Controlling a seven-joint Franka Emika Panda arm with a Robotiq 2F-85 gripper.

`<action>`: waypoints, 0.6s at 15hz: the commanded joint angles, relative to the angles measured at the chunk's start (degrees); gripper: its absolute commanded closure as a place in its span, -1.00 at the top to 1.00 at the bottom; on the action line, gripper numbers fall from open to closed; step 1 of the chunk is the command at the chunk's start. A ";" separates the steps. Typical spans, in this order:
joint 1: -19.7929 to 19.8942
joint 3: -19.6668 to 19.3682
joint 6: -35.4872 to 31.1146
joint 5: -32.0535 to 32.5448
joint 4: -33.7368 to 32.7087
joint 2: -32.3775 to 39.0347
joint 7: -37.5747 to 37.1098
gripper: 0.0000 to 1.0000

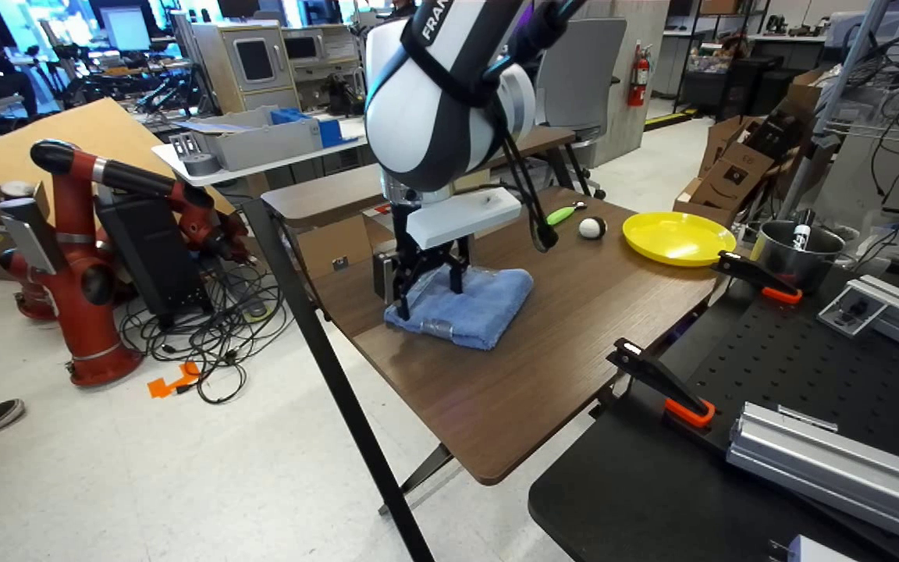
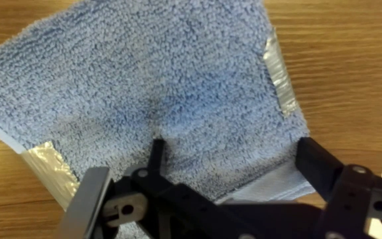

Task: Slide the towel to the left side of the desk

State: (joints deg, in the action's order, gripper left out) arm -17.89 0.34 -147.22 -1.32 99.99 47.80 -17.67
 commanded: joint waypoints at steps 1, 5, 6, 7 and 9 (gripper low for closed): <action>-1.58 -0.16 2.35 0.55 -4.16 2.56 -2.35 1.00; -2.40 0.05 3.88 0.35 -6.59 3.40 -3.28 1.00; -2.31 0.32 4.26 0.22 -6.85 3.31 -3.15 1.00; -2.34 0.44 4.34 0.16 -6.78 3.09 -3.22 1.00; -2.42 0.66 3.64 0.12 -5.77 2.08 -3.23 1.00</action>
State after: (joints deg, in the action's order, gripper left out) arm -20.13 0.69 -144.97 -1.32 95.25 49.75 -19.85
